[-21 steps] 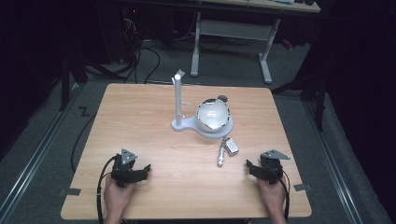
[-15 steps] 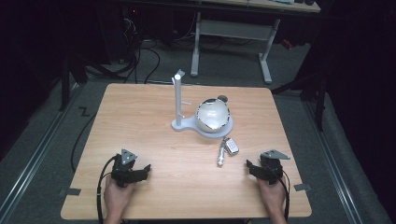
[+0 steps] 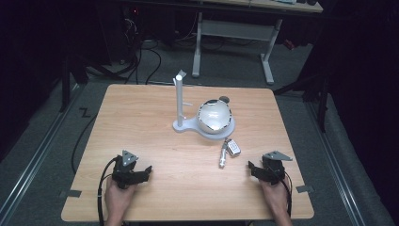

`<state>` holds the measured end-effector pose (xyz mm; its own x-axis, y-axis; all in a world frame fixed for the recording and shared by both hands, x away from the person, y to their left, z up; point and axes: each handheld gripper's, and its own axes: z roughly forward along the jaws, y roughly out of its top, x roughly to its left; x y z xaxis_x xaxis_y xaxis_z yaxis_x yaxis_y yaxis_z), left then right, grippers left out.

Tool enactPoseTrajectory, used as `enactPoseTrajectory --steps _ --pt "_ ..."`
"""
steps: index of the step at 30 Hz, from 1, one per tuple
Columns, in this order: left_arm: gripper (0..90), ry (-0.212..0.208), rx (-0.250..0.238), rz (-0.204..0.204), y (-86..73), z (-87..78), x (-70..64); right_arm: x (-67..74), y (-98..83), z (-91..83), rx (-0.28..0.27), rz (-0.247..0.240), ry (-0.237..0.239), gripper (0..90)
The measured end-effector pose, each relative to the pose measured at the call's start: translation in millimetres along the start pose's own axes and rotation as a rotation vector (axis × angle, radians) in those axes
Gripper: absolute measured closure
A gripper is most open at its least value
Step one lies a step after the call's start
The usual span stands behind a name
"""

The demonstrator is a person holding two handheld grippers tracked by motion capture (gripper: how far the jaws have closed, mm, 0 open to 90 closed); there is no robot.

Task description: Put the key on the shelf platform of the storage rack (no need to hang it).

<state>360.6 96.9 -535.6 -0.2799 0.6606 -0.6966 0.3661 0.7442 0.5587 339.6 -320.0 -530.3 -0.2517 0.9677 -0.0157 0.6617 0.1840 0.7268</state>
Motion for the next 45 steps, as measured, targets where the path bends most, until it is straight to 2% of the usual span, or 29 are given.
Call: enactPoseTrajectory --steps 13,32,37,43,45 --pt "21.3 0.000 -0.001 0.000 0.0 0.0 0.0 -0.9 1.5 -0.7 0.010 0.009 -0.007 37.7" --pt "21.3 0.000 0.000 0.000 0.0 0.0 0.0 3.1 3.7 -11.1 -0.039 0.040 0.048 36.1" --pt "21.3 0.000 0.000 0.000 0.1 0.0 0.0 8.1 6.6 -11.5 -0.042 0.030 0.071 34.0" --pt "21.3 0.001 0.000 -0.001 0.1 0.0 0.0 21.7 18.6 -10.6 -0.060 0.002 0.112 28.9" --pt "21.3 0.000 0.000 0.000 0.1 0.1 0.0 26.2 22.3 -9.0 -0.052 -0.007 0.107 25.8"
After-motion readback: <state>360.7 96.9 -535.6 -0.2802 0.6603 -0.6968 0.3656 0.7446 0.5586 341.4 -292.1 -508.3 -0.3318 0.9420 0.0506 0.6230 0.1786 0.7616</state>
